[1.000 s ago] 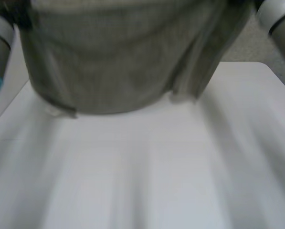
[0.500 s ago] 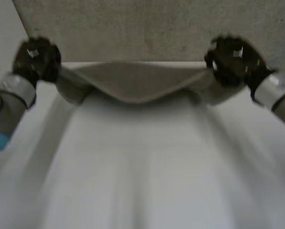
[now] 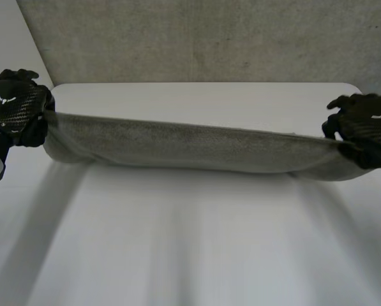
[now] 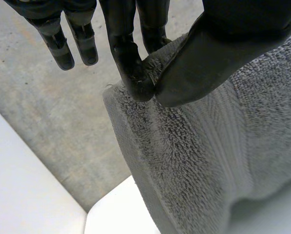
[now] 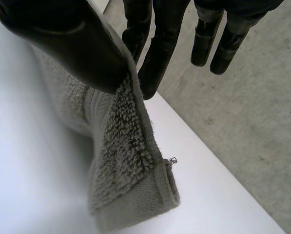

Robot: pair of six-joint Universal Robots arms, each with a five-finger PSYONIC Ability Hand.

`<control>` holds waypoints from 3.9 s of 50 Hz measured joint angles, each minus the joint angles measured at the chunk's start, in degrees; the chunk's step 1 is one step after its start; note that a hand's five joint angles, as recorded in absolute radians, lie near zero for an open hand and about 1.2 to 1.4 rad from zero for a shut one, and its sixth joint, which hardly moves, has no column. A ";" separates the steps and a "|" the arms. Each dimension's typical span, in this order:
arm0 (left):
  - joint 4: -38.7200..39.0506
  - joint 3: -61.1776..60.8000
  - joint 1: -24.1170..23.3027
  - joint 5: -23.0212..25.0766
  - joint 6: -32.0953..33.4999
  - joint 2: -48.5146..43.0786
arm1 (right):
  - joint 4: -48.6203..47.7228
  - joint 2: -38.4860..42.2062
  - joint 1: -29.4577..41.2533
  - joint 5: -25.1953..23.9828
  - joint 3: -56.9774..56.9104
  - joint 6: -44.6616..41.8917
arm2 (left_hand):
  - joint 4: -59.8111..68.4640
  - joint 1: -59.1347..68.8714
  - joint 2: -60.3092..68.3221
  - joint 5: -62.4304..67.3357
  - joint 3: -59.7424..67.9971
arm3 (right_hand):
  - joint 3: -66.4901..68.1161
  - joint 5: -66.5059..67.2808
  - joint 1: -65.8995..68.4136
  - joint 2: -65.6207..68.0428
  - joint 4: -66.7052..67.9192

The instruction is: Fold the towel.

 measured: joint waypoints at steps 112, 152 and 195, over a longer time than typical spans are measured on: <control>-1.49 10.56 -7.67 -11.78 -3.59 -22.76 | -22.08 33.18 15.90 24.75 -5.45 4.40 | 0.00 -56.98 -62.30 -63.31 0.00 | 0.00 -51.13 -52.31 -51.19 0.00; -1.59 9.43 -5.82 -11.84 -3.95 -22.30 | -16.00 29.17 0.05 22.96 -24.42 -6.23 | 0.00 -57.29 -62.52 -63.36 0.00 | 0.00 -0.59 -1.27 -2.33 0.00; -2.12 24.96 -26.59 -12.76 -13.91 -28.87 | -22.20 21.01 32.32 31.45 -1.95 9.94 | 0.00 -57.29 -62.77 -63.41 0.00 | 0.00 -63.29 -62.61 -61.71 0.00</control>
